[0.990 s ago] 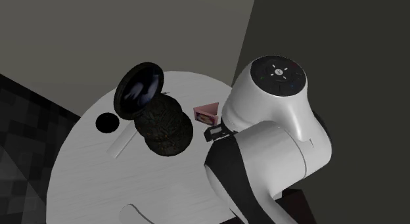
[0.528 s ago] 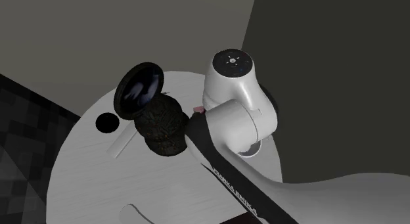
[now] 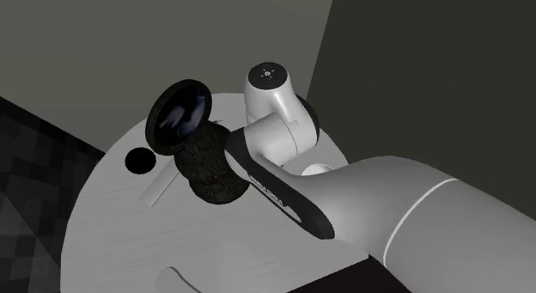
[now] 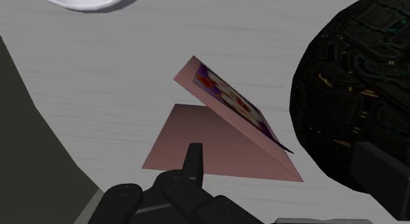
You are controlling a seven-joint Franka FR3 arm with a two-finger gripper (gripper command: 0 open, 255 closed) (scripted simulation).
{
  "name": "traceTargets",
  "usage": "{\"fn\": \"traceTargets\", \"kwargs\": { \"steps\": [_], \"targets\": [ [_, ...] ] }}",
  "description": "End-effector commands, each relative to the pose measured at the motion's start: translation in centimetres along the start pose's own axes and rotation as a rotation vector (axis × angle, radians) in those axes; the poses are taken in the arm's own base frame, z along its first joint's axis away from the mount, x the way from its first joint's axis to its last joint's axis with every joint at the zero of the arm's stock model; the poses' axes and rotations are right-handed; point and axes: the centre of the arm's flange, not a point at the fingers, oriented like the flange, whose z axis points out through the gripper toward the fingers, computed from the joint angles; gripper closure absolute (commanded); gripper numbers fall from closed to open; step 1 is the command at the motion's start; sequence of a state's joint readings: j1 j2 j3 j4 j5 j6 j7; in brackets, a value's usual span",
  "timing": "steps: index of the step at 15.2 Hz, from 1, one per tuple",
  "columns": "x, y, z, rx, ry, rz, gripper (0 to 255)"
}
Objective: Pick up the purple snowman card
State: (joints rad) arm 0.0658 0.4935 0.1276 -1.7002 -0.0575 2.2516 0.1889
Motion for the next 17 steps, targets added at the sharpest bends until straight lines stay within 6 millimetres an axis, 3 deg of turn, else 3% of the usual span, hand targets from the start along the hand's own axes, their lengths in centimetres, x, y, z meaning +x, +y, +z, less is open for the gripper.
{"fn": "traceTargets", "kwargs": {
  "steps": [1,8,10,11,13,17],
  "targets": [
    [1.1,-0.7,1.2,-0.001,-0.003,0.001,0],
    [0.9,-0.6,5.2,-0.001,-0.003,0.001,0],
    [0.9,-0.6,5.2,-0.001,-0.003,0.001,0],
    [1.5,-0.7,5.3,-0.001,-0.003,0.001,255],
    [1.4,0.1,4.2,0.001,-0.003,0.001,255],
    [-0.6,0.7,5.2,0.002,-0.002,0.001,255]
  ]
}}
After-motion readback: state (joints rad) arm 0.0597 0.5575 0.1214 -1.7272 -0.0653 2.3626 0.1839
